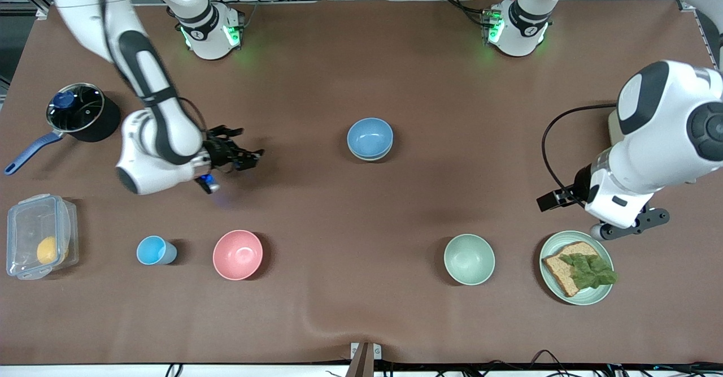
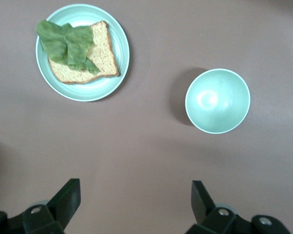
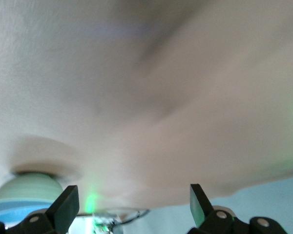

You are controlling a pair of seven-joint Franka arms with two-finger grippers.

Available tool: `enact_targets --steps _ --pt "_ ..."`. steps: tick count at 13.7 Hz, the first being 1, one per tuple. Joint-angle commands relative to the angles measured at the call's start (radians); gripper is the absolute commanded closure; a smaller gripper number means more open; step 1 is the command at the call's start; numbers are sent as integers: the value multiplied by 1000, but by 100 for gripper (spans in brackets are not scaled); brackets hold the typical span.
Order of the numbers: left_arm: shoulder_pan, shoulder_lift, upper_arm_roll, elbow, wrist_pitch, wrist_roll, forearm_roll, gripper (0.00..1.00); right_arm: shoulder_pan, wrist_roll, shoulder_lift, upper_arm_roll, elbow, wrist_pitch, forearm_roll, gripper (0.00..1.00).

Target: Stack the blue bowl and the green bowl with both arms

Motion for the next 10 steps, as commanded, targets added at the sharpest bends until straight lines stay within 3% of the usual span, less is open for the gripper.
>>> enact_targets --steps 1,4,6,7,8,10 --pt "57 -31 -6 -15 -12 74 21 0 -83 -19 -24 53 77 -109 -100 0" --pt "123 -40 -8 -13 -12 170 21 0 -120 -8 -24 59 250 -285 -175 0" --pt "137 -65 0 -15 -12 231 21 0 -124 16 -24 57 423 -445 -203 0" --pt "111 -86 43 -15 -12 245 6 0 -124 72 -24 59 510 -500 -206 0" --pt "35 -112 127 -24 -14 248 -20 0 -121 125 -24 65 581 -520 -218 0" --pt "-200 -209 396 -85 -31 268 -152 0 -131 131 -24 109 618 -528 -276 0"
